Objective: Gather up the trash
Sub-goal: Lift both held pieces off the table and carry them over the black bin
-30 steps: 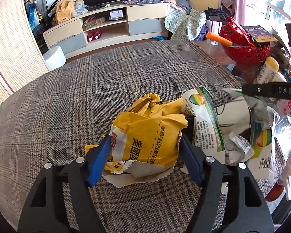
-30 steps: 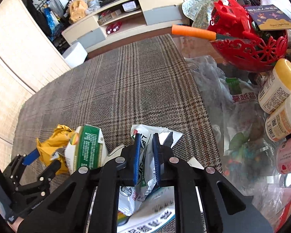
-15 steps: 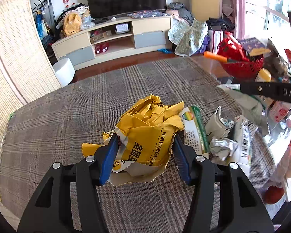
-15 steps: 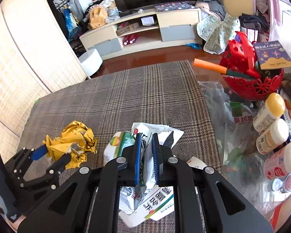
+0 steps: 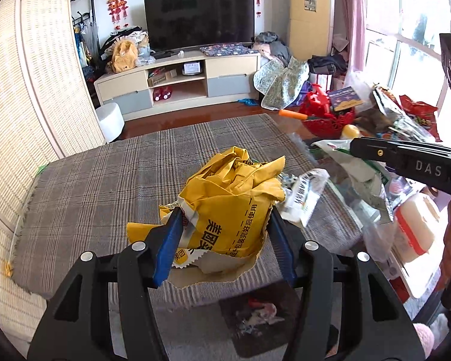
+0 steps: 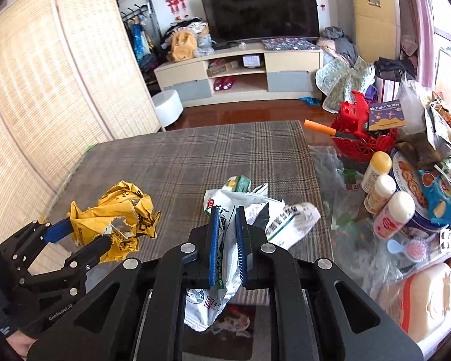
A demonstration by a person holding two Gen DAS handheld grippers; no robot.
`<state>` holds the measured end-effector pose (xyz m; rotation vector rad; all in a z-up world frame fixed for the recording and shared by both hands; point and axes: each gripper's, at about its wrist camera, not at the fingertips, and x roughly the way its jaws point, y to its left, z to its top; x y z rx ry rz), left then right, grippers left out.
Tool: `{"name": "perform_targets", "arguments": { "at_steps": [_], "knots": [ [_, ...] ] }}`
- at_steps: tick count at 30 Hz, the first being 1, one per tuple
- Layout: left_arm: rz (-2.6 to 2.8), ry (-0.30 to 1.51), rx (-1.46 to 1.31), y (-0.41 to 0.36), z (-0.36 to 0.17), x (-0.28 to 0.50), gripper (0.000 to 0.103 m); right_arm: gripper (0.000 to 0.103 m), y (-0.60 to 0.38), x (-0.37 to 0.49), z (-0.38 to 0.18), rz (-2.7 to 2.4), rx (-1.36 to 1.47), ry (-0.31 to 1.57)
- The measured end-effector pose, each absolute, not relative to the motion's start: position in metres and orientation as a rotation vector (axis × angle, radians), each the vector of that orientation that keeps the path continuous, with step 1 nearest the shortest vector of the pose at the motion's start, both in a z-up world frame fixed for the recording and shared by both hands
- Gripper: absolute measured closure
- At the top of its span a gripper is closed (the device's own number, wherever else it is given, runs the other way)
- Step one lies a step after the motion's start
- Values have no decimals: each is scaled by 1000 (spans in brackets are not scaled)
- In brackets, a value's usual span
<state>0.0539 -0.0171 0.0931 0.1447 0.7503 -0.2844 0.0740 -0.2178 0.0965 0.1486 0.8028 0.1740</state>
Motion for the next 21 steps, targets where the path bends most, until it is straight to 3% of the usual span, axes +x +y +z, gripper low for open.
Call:
{"name": "perform_targets", "arguments": {
  "at_steps": [8, 21],
  "knots": [
    [-297, 758, 105, -9, 85, -24, 49, 90, -204, -8, 95, 206, 114, 794],
    [-309, 969, -51, 3, -69, -59, 49, 90, -206, -47, -52, 223, 172, 985]
  ]
}}
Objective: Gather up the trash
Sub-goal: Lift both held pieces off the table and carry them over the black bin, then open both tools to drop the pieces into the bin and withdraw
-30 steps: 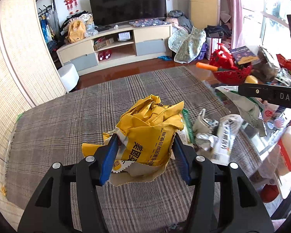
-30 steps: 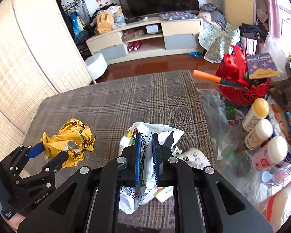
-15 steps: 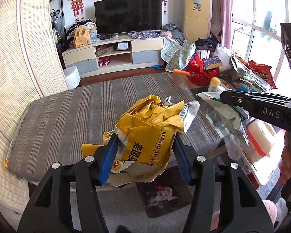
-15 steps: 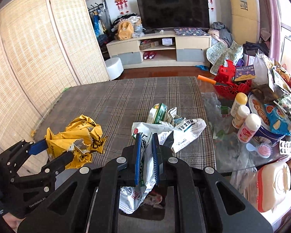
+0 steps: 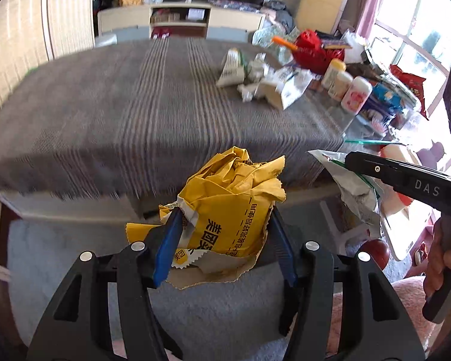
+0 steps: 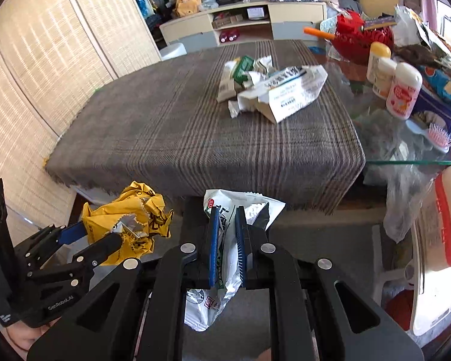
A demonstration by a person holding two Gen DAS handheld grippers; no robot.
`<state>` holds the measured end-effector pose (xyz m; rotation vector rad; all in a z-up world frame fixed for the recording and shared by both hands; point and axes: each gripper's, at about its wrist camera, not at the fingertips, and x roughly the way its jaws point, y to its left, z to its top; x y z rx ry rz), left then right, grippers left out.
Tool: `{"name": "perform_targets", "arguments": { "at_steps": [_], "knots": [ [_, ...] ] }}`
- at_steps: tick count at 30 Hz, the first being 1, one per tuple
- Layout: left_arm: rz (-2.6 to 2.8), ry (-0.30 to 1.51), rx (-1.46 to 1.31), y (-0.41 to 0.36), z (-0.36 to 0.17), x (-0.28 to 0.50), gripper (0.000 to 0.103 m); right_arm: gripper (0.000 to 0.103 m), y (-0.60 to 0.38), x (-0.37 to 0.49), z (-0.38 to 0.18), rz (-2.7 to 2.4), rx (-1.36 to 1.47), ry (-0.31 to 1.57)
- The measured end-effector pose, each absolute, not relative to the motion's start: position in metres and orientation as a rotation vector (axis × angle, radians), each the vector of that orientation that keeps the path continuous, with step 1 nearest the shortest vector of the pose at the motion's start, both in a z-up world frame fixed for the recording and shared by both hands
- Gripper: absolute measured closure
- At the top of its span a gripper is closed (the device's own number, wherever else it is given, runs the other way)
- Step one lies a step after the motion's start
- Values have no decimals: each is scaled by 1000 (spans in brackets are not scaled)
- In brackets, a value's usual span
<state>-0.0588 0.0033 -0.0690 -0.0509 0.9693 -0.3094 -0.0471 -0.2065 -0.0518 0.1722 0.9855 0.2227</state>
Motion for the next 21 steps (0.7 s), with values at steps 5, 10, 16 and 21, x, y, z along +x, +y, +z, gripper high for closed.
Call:
{"name": "perform_targets", "arguments": {
  "at_steps": [5, 10, 16, 21],
  "knots": [
    [-296, 1030, -37, -4, -120, -53, 49, 90, -196, -40, -104, 215, 151, 1036],
    [-275, 1099, -12, -5, -164, -39, 49, 90, -187, -23, -149, 217, 114, 1088],
    [-310, 1155, -46, -5, -202, -18, 48, 90, -194, -4, -185, 237, 201, 1167],
    [-310, 1197, -24, -12, -220, -6, 47, 90, -191, 4, -200, 239, 213, 1203]
  ]
}}
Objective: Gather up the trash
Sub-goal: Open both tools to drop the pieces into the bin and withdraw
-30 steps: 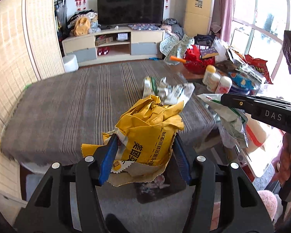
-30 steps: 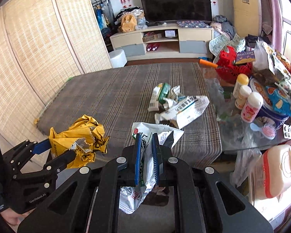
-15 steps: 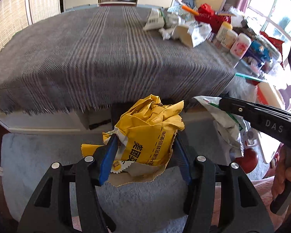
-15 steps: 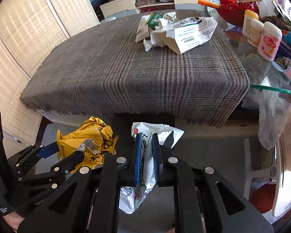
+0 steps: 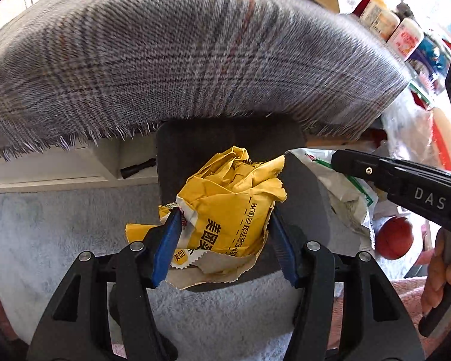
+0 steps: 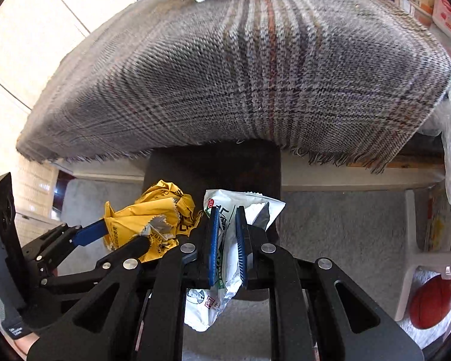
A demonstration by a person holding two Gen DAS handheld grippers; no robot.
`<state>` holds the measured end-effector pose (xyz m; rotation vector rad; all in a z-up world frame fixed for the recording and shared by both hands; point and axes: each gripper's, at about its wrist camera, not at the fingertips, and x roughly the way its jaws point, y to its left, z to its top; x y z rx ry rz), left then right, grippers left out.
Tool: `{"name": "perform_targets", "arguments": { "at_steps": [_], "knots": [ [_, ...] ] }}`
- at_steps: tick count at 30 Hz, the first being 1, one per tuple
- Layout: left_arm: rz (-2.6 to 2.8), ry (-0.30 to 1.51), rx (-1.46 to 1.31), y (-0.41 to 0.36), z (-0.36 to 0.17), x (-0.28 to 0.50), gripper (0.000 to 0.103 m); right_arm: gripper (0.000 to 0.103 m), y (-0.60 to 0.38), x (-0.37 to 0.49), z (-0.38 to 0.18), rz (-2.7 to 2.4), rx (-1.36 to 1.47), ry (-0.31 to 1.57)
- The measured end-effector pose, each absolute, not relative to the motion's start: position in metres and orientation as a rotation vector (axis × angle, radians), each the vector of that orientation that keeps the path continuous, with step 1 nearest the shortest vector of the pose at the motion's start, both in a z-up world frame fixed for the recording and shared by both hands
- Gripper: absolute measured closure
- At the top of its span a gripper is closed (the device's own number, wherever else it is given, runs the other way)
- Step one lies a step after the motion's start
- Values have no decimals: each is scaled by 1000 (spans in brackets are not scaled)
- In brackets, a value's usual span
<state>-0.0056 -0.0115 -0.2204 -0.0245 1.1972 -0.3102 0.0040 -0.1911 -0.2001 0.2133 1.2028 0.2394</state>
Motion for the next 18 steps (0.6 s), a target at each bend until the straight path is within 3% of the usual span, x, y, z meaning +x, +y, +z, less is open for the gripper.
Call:
{"name": "perform_targets", "arguments": {
  "at_steps": [6, 10, 12, 16, 18],
  "knots": [
    [-334, 1226, -19, -18, -232, 1, 42, 86, -186, 13, -209, 224, 214, 1221],
    [-335, 1224, -20, -19, -234, 3, 39, 75, -185, 16, -207, 222, 224, 1209],
    [-341, 1223, -35, -16, -234, 2, 38, 62, -187, 16, -204, 222, 233, 1202],
    [-336, 1194, -31, -12, -228, -2, 15, 51, -190, 13, -200, 212, 235, 1186],
    [-332, 1183, -28, -8, -223, -4, 10, 35, -194, 12, -196, 204, 227, 1180]
  ]
}}
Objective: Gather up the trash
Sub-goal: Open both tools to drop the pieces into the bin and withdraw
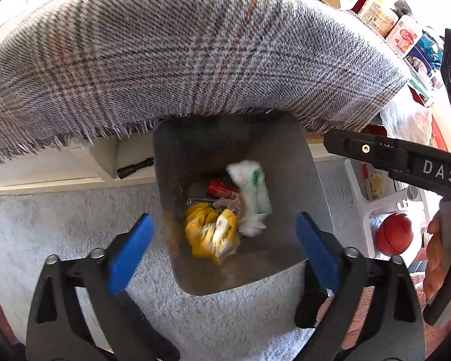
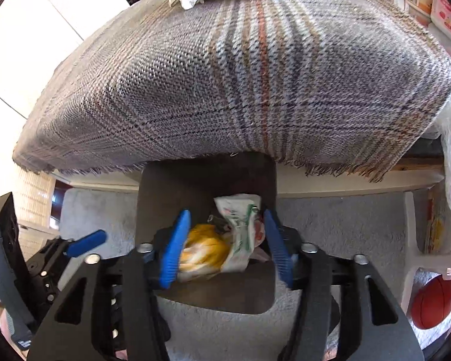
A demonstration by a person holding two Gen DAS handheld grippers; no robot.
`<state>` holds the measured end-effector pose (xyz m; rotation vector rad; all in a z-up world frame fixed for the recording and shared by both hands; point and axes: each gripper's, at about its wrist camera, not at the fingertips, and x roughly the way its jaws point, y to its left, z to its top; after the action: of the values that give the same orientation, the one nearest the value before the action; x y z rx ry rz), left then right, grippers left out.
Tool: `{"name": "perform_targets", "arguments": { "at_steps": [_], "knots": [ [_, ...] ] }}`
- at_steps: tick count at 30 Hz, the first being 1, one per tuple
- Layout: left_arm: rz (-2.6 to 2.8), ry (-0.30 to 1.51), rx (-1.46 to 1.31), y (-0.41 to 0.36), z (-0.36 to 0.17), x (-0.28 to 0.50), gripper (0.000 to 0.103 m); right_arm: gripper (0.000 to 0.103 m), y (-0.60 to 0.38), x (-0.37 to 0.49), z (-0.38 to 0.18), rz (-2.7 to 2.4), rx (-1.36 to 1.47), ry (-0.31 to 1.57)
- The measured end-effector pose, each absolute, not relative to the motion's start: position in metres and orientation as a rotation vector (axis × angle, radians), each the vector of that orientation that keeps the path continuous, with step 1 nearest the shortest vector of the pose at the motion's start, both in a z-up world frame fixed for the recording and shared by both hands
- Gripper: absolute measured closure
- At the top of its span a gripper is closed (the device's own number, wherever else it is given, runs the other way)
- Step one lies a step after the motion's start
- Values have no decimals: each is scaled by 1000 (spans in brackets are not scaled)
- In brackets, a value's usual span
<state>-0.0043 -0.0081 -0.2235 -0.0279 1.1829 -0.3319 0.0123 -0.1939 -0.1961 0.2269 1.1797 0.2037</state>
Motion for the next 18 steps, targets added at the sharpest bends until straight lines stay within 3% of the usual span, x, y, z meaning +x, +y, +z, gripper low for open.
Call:
{"name": "perform_targets", "arguments": {
  "at_steps": [1, 3, 4, 18],
  "knots": [
    [-328, 1179, -25, -6, -221, -5, 8, 31, -196, 11, -194, 198, 219, 1174],
    [-320, 1178, -16, -2, -215, -8, 8, 9, -201, 9, -190, 191, 201, 1168],
    [-319, 1179, -14, -2, -212, -9, 8, 5, -203, 7, -187, 187, 187, 1169],
    [-300, 1097, 16, 17, -124, 6, 8, 3, -263, 11, -96, 121, 237, 1061]
  ]
}}
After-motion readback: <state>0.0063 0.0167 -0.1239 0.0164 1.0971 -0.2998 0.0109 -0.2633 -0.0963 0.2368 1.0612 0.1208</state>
